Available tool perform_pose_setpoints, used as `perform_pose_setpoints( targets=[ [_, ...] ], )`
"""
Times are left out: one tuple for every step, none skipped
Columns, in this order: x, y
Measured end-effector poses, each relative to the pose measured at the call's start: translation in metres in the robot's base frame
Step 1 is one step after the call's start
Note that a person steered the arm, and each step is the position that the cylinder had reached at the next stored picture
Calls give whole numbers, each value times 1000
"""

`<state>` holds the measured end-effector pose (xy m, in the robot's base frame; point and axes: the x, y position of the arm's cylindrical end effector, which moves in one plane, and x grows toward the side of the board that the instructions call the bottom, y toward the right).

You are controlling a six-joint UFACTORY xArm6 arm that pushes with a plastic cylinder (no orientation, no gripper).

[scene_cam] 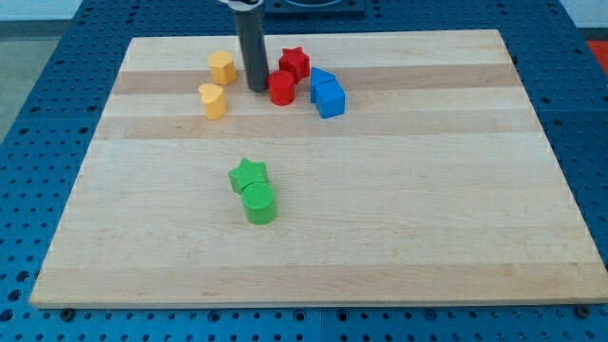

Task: Move the yellow blocks slightly towards the left side

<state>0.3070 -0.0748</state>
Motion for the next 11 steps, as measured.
perform_pose_setpoints(
  targets=[
    [-11,-1],
    [-44,-26],
    [-49,-37],
    [-37,-37],
    [23,-37],
    [57,-35],
    [47,-24],
    [-20,-12],
    [-71,-33],
    [-60,-58],
    [-5,-67]
  ],
)
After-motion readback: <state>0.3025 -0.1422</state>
